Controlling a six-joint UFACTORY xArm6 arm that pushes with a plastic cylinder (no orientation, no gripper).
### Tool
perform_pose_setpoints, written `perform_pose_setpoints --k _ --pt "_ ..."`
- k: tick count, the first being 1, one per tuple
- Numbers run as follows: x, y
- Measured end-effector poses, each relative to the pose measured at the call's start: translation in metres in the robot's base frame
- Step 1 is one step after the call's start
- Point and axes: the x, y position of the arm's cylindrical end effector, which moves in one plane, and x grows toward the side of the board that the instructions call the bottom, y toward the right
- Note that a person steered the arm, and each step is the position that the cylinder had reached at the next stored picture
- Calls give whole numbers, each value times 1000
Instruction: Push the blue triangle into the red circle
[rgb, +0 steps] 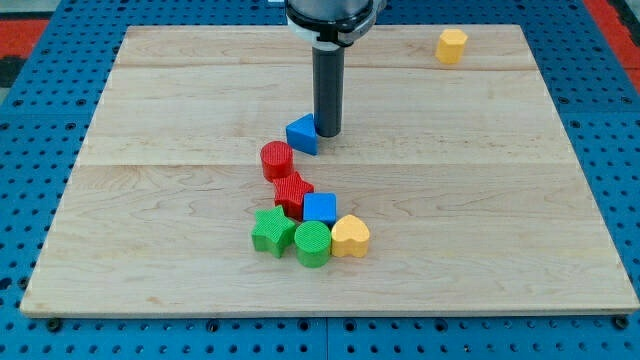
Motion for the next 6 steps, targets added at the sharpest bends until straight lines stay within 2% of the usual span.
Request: perform_pose_setpoints --k 1,3,4,5,6 --pt "-7 -5" --pt "31 -61" --pt "14 -60" --pt "-16 -83" --pt "0 -120"
